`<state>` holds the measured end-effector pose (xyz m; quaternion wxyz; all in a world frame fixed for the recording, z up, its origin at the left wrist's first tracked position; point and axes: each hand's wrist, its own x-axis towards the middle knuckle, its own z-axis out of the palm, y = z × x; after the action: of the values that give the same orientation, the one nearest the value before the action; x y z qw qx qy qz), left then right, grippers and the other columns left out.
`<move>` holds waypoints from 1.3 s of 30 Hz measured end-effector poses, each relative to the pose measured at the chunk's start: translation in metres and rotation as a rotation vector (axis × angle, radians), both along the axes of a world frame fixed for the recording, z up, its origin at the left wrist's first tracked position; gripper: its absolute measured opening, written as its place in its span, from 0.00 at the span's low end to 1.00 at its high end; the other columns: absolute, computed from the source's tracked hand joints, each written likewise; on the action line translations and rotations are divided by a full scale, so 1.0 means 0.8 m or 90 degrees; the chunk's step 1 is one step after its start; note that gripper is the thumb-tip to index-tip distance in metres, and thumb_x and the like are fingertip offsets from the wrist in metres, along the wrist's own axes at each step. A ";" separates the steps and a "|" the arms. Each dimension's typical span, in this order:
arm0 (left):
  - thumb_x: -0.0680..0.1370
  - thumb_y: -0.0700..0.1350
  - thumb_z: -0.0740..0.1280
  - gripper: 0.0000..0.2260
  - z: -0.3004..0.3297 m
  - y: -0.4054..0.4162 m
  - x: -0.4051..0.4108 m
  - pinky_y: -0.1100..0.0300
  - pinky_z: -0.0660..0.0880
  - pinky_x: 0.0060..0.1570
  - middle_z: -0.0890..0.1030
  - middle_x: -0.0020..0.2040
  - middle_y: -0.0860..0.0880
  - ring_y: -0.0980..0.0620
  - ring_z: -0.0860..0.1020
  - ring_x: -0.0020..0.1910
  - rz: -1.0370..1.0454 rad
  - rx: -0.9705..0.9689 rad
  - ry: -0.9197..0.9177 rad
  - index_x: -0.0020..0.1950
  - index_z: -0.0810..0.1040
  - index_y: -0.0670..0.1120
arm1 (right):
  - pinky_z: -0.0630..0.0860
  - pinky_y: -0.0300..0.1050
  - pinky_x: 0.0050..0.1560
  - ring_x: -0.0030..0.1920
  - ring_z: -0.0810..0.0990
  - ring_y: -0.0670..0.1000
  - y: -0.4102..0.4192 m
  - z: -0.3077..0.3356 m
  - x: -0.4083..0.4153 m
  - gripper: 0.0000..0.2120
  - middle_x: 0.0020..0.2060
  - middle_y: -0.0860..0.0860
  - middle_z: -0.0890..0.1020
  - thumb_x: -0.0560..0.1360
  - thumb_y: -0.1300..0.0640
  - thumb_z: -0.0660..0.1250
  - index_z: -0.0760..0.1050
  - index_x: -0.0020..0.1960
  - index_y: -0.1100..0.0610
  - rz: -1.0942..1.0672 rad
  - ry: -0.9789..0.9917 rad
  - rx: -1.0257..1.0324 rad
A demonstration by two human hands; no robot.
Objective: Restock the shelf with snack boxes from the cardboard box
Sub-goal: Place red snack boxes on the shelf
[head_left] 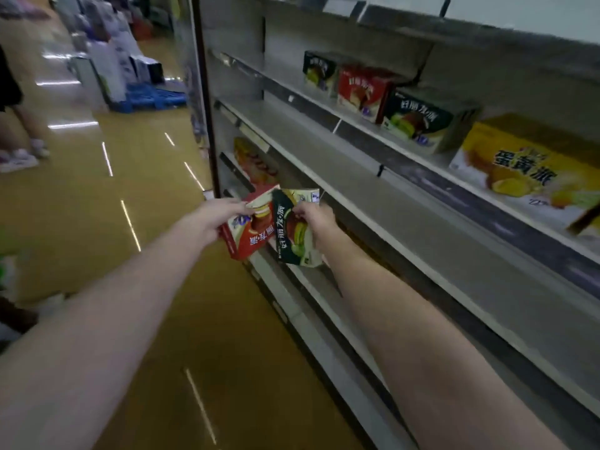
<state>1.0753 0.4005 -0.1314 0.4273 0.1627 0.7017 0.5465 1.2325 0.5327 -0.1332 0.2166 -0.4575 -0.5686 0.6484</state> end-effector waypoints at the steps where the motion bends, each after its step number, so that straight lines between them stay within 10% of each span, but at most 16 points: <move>1: 0.73 0.40 0.75 0.18 0.004 0.011 -0.016 0.53 0.80 0.47 0.85 0.48 0.42 0.45 0.84 0.47 -0.012 0.016 0.007 0.60 0.77 0.43 | 0.79 0.58 0.57 0.47 0.84 0.58 0.007 0.007 -0.007 0.07 0.46 0.58 0.85 0.71 0.60 0.72 0.76 0.47 0.57 -0.022 0.018 -0.003; 5: 0.72 0.33 0.73 0.19 0.025 0.060 -0.081 0.58 0.80 0.34 0.84 0.47 0.41 0.47 0.84 0.41 -0.054 0.050 0.055 0.62 0.77 0.43 | 0.81 0.46 0.34 0.35 0.84 0.50 0.038 0.027 -0.040 0.21 0.44 0.54 0.82 0.73 0.63 0.74 0.67 0.61 0.57 -0.115 0.078 0.034; 8: 0.71 0.33 0.73 0.20 0.044 0.090 -0.135 0.53 0.81 0.37 0.85 0.46 0.40 0.44 0.85 0.40 -0.113 0.046 0.067 0.62 0.77 0.41 | 0.83 0.57 0.49 0.47 0.85 0.57 0.059 0.036 -0.072 0.35 0.56 0.58 0.83 0.64 0.58 0.80 0.67 0.66 0.56 -0.167 0.072 0.055; 12: 0.70 0.36 0.74 0.20 0.072 0.130 -0.213 0.43 0.80 0.52 0.85 0.49 0.38 0.40 0.85 0.47 -0.192 0.026 0.095 0.61 0.78 0.39 | 0.82 0.55 0.48 0.52 0.82 0.58 0.068 0.068 -0.126 0.32 0.58 0.60 0.81 0.69 0.64 0.76 0.67 0.69 0.62 -0.255 0.084 0.091; 17: 0.74 0.37 0.73 0.13 0.121 0.169 -0.284 0.53 0.77 0.38 0.83 0.45 0.41 0.45 0.82 0.41 -0.180 0.079 0.155 0.57 0.78 0.42 | 0.81 0.60 0.54 0.51 0.81 0.58 0.082 0.092 -0.194 0.29 0.49 0.56 0.79 0.68 0.64 0.78 0.66 0.62 0.59 -0.366 0.033 0.103; 24: 0.74 0.40 0.75 0.21 0.142 0.238 -0.386 0.51 0.76 0.61 0.80 0.61 0.46 0.46 0.80 0.58 -0.169 0.149 0.307 0.66 0.77 0.42 | 0.82 0.61 0.50 0.51 0.82 0.59 0.124 0.107 -0.255 0.29 0.50 0.54 0.78 0.66 0.68 0.77 0.67 0.61 0.54 -0.435 0.101 0.110; 27: 0.79 0.41 0.70 0.18 0.161 0.283 -0.413 0.57 0.74 0.58 0.78 0.64 0.46 0.47 0.78 0.61 -0.174 0.182 0.404 0.69 0.75 0.41 | 0.82 0.60 0.52 0.51 0.83 0.59 0.157 0.114 -0.282 0.33 0.52 0.55 0.81 0.65 0.68 0.76 0.69 0.67 0.56 -0.428 0.150 0.132; 36: 0.82 0.47 0.61 0.11 0.216 0.417 -0.488 0.52 0.75 0.51 0.79 0.60 0.45 0.45 0.77 0.56 -0.173 0.122 0.681 0.61 0.74 0.43 | 0.82 0.66 0.46 0.48 0.83 0.62 0.308 0.138 -0.378 0.19 0.44 0.55 0.83 0.60 0.64 0.75 0.74 0.45 0.50 -0.492 0.253 0.180; 39: 0.82 0.47 0.61 0.13 0.221 0.461 -0.510 0.53 0.71 0.47 0.78 0.60 0.42 0.42 0.77 0.57 -0.152 0.127 0.725 0.63 0.73 0.41 | 0.83 0.62 0.45 0.52 0.82 0.64 0.351 0.146 -0.409 0.28 0.51 0.56 0.82 0.63 0.59 0.80 0.73 0.59 0.54 -0.495 0.343 0.145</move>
<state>0.6675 0.7693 0.0458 0.0245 0.5477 0.7426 0.3846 0.9056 0.8138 -0.0162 0.6311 -0.4252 -0.3468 0.5484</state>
